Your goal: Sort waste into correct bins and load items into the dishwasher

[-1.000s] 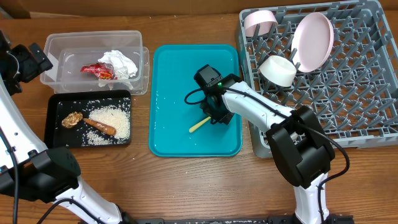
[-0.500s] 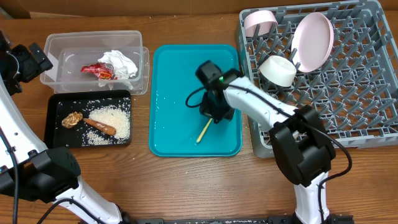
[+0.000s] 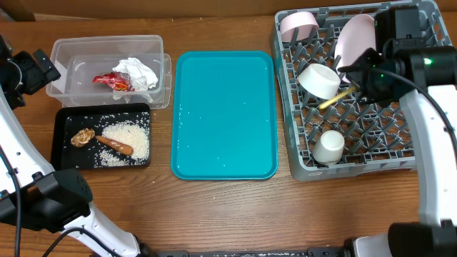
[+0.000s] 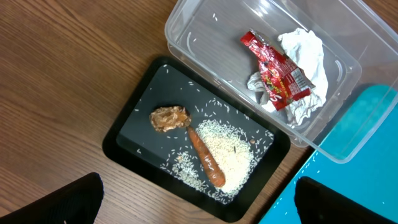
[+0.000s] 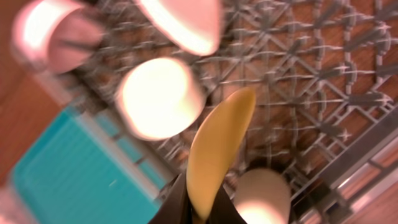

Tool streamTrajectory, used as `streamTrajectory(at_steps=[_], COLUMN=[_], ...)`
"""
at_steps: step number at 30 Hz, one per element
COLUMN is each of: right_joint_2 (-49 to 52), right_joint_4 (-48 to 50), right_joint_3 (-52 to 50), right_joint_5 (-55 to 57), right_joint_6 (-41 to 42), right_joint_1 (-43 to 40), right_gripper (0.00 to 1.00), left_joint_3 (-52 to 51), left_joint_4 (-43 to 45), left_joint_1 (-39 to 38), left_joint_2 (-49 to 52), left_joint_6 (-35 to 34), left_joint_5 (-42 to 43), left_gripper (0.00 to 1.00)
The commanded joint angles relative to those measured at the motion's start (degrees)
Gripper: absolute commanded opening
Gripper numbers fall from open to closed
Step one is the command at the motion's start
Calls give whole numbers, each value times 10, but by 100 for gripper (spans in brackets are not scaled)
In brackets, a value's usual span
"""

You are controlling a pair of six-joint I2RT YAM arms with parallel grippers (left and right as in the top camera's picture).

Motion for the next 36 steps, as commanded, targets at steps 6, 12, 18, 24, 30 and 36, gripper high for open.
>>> streamTrajectory(at_steps=[6,12,18,24,30,36], right_joint_2=[10,2,-74,-190,-306,-440], right_joint_4=[145,133,-43,-168,-207,-74], right_joint_3=[-188,-141,42,104,90,-48], right_joint_5=[44,5,-91,-180,-73,-32], right_joint_6=[51,-11,-151,-154,-265,-280], right_joint_1=[-86,-90,-75,-75,-75,-74], right_gripper=[36,70,72,100,100,100], left_joint_3=[10,10,10,10,10,10], left_joint_4=[0,0,0,0,0,0], left_joint_1=[1,1,1,1,1,1], left_joint_2=[3,3,3,3,3,3], left_joint_6=[-2,-2,-2,-2,-2,-2], left_joint_5=[-2,-2,-2,-2,-2,-2], left_gripper=[100,100,100,100,100,100])
